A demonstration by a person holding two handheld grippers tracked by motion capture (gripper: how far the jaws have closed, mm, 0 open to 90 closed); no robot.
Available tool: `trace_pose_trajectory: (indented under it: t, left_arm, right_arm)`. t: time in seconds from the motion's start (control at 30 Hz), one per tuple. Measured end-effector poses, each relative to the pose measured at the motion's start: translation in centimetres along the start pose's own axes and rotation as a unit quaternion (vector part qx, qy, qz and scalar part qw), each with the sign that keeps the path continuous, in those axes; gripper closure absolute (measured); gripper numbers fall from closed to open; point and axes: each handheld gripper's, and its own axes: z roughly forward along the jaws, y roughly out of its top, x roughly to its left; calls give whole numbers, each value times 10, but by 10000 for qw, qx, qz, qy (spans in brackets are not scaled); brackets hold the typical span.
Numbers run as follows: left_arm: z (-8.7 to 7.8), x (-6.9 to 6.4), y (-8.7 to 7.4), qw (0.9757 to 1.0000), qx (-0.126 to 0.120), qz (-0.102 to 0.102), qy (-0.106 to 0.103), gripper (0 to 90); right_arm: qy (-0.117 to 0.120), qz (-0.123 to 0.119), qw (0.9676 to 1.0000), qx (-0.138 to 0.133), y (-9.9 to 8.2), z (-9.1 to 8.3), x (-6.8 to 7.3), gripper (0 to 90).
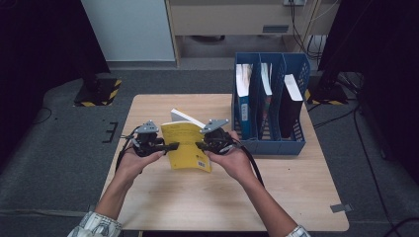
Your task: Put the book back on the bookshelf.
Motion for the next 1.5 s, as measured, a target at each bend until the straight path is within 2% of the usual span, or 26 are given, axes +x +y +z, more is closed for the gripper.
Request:
trace_pose_trajectory:
  t: [0.13, 0.27, 0.33, 0.47, 0.57, 0.77, 0.97, 1.07, 1.17, 1.23, 1.27, 1.37, 1.4, 1.5]
  left_arm:
    - [-2, 2, -6, 10000, -16, -78, -36, 666]
    - [-3, 2, -7, 9999, -27, -89, -37, 670]
    - [-3, 2, -7, 9999, -32, -82, -49, 670]
    - [-3, 2, -7, 10000, -37, -85, -28, 671]
    - [-3, 3, -7, 9999, -57, -107, 16, 667]
    - [-3, 5, -7, 9998, -81, -156, 61, 667]
    - [-7, 11, -8, 9992, -140, -284, 238, 624]
    - [-10, 12, -13, 9991, -59, -254, 338, 614]
    - [-9, 11, -21, 9987, 63, -220, 454, 595]
    - [-8, 10, -34, 9979, 198, -236, 576, 575]
    - [-8, 10, -34, 9979, 198, -236, 576, 562]
    - [-3, 6, -52, 9960, 462, -197, 733, 532]
    - [-3, 6, -52, 9960, 462, -197, 733, 521]
    - [-3, 2, -63, 9937, 620, -68, 934, 505]
  right_arm:
    - [15, -4, 10000, 10, -2, -2, 2, 701]
    - [9, -117, 9999, 32, -1, -3, 5, 671]
    - [7, -109, 9999, -41, 1, -3, 6, 652]
    - [6, -199, 9997, -108, 8, -4, 8, 691]
    - [46, -152, 9998, -118, 9, -3, 8, 713]
    - [-72, -163, 9998, -81, 10, -2, 7, 735]
    - [-193, -85, 9997, -118, 10, -2, 2, 739]
    - [-261, -91, 9995, -129, 9, -3, 0, 740]
    - [-222, -68, 9996, -157, 6, -5, 0, 739]
    - [-135, -62, 9997, -196, 5, -6, 2, 735]
    - [-135, -62, 9997, -196, 5, -6, 2, 735]
    - [3, -76, 9998, -210, 4, -9, 4, 718]
    - [3, -76, 9998, -210, 4, -9, 4, 718]
    - [40, -93, 9996, -247, 5, -12, 7, 715]
